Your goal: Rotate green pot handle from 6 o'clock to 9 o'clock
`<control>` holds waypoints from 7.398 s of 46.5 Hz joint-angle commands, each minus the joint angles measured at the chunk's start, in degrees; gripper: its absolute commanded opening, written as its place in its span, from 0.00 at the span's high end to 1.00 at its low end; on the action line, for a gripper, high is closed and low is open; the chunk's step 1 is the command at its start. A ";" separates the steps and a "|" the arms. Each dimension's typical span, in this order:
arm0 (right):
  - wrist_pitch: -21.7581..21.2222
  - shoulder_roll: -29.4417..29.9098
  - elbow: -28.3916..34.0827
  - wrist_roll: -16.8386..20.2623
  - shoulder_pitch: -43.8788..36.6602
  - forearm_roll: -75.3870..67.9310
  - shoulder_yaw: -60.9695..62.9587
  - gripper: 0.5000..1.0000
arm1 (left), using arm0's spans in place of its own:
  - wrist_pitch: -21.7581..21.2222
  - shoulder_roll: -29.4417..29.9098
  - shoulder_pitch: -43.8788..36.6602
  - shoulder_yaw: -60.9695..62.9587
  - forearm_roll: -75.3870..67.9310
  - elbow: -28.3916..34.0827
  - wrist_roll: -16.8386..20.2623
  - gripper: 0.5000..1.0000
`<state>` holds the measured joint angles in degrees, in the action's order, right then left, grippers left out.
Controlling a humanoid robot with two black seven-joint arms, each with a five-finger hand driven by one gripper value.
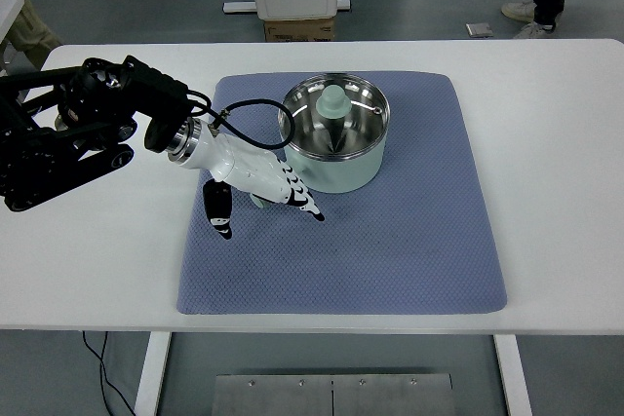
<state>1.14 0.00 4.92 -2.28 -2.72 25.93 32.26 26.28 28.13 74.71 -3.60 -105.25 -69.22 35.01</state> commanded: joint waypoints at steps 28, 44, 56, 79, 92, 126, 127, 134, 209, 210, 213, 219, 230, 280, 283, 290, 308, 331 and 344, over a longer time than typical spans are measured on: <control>0.00 0.00 0.00 0.00 0.00 0.00 0.00 0.00 | -2.55 0.44 0.97 1.76 -5.32 2.95 -0.01 0.00; 0.00 0.00 0.00 0.00 0.00 0.00 0.00 0.00 | -3.16 0.44 1.58 1.84 -6.90 3.74 -0.01 0.00; 0.00 0.00 0.00 0.00 0.00 0.00 0.00 0.00 | -4.22 0.44 1.67 1.84 -9.45 5.06 -0.01 0.00; 0.00 0.00 0.00 0.00 0.00 0.00 0.00 0.00 | -5.01 0.44 2.20 1.84 -12.96 6.03 -0.01 0.00; 0.00 0.00 0.00 0.00 0.00 0.00 0.00 0.00 | -5.71 0.44 2.46 2.02 -15.34 7.17 -0.01 0.00; 0.00 0.00 0.00 0.00 0.00 0.00 0.00 0.00 | -8.00 0.35 2.55 2.90 -17.19 8.49 -0.01 0.00; 0.00 0.00 0.00 0.00 0.00 0.00 0.00 0.00 | -8.00 0.26 2.46 2.90 -16.92 8.49 -0.01 0.00; 0.00 0.00 0.00 0.00 0.00 0.00 0.00 0.00 | -7.82 0.17 2.29 2.98 -14.02 8.32 -0.01 0.00; 0.00 0.00 0.00 0.00 0.00 0.00 0.00 0.00 | -0.79 -0.35 2.55 3.34 29.03 0.67 -0.01 0.00; 0.00 0.00 0.00 0.00 0.00 0.00 0.00 0.00 | -0.79 -0.35 2.55 3.25 30.18 0.67 -0.01 0.00; 0.00 0.00 0.00 0.00 0.00 0.00 0.00 0.00 | -0.88 -0.35 2.55 2.98 33.34 0.67 -0.01 0.00; 0.00 0.00 0.00 0.00 0.00 0.00 0.00 0.00 | -1.40 -0.35 2.55 2.37 37.56 0.76 -0.01 0.00; 0.00 0.00 0.00 0.00 0.00 0.00 0.00 0.00 | -4.30 -0.35 2.46 1.32 47.84 1.28 -0.01 0.00; -0.09 0.00 0.00 0.00 0.00 0.00 0.00 0.00 | -16.17 0.09 -4.13 1.58 91.88 15.34 -3.72 0.00; 0.00 0.00 0.00 0.00 0.00 0.00 0.00 0.00 | -16.35 0.09 -4.74 1.58 93.20 15.78 -4.60 0.00; 0.00 0.00 0.00 0.00 0.00 0.00 0.00 0.00 | -17.40 0.00 -5.27 1.58 97.24 17.63 -5.30 0.00; 0.00 0.00 0.00 0.00 0.00 0.00 0.00 0.00 | -24.08 -2.11 -7.47 1.58 105.94 20.27 -7.77 0.00; 0.00 0.00 0.00 0.00 0.00 0.00 0.00 0.00 | -29.27 -4.92 -9.84 1.49 115.00 24.13 -7.68 0.00; -0.09 0.00 -0.09 0.00 0.00 0.00 0.00 0.00 | -29.53 -6.15 -11.07 1.49 118.78 27.74 -7.68 0.00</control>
<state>1.13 0.00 4.92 -2.28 -2.72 25.93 32.25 -3.26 22.01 63.84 -2.11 12.60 -41.91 27.34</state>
